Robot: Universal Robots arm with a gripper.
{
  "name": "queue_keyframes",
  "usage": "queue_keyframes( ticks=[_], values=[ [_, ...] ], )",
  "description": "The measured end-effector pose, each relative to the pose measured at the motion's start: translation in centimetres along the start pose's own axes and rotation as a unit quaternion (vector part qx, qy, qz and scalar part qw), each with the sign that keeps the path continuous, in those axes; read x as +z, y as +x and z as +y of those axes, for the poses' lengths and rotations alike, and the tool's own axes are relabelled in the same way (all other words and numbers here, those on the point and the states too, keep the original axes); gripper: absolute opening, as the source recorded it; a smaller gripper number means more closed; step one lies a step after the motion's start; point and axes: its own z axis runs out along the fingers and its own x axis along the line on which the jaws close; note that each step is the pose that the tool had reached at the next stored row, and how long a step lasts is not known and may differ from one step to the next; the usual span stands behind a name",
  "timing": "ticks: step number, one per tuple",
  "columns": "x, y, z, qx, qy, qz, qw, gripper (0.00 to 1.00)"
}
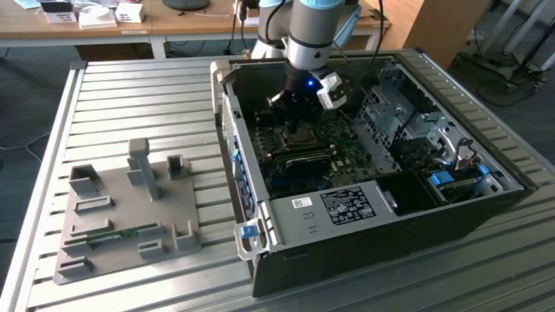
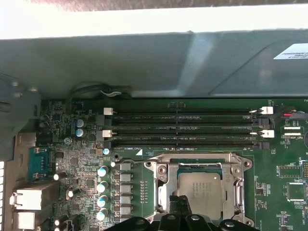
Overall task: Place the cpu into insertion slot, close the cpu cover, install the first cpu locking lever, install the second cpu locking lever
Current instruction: 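Close the cpu cover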
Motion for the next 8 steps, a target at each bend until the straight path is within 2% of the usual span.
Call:
queue_keyframes(
  ticks=[8],
  values=[
    [0.35, 0.24, -0.02, 0.0, 0.0, 0.0, 1.0, 0.11]
  ],
)
